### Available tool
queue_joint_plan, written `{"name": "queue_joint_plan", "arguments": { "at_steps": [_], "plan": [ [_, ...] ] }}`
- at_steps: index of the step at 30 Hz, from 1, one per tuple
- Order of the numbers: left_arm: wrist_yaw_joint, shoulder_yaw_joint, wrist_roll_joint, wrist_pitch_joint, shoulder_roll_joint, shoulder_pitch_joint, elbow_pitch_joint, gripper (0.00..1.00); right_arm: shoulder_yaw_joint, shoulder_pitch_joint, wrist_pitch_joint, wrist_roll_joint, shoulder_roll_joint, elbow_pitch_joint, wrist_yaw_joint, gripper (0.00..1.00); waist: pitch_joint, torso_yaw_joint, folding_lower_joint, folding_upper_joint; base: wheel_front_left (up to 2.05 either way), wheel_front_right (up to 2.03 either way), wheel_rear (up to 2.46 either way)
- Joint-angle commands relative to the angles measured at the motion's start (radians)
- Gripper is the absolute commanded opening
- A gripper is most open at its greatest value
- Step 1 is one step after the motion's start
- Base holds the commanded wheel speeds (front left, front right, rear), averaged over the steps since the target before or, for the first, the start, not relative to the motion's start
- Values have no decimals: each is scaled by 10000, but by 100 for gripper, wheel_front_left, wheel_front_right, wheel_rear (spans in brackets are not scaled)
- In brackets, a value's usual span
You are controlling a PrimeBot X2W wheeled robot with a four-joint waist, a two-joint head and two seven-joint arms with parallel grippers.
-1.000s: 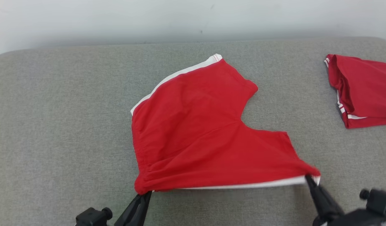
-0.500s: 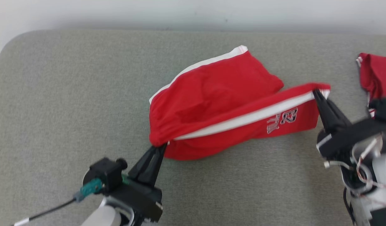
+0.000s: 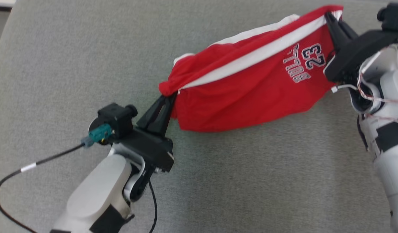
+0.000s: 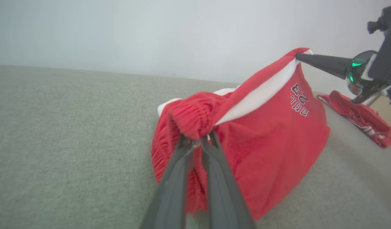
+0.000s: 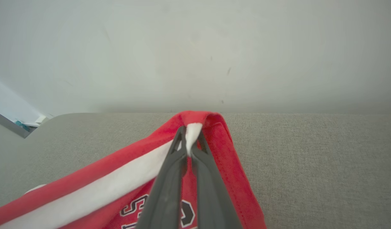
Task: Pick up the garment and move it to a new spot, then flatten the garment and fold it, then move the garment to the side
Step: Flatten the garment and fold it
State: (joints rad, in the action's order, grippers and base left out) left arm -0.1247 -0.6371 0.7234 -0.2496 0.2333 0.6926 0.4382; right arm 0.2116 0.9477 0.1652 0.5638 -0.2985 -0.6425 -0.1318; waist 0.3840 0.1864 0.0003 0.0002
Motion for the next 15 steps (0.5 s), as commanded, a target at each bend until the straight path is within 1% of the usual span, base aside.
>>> {"name": "queue_joint_plan", "arguments": {
  "at_steps": [1, 8, 9, 15],
  "plan": [
    [-66, -62, 78, -67, -97, 421, 228, 0, 161, 530, -179, -133, -58, -473, 28, 0, 653, 585, -3, -2, 0, 0, 0],
    [-55, -448, 474, -152, -352, 1484, 607, 0, 596, 2071, -699, -432, 30, -2394, 28, 0, 1062, 829, -3, -2, 0, 0, 0],
    [-55, -448, 474, -152, -352, 1484, 607, 0, 596, 2071, -699, -432, 30, -2394, 28, 0, 1062, 829, -3, -2, 0, 0, 0],
    [-57, -638, 660, -149, -452, 1979, 1016, 0, 885, 2665, -1043, -452, 242, -3677, 28, 0, 1137, 797, -3, -2, 0, 0, 0]
  ]
}}
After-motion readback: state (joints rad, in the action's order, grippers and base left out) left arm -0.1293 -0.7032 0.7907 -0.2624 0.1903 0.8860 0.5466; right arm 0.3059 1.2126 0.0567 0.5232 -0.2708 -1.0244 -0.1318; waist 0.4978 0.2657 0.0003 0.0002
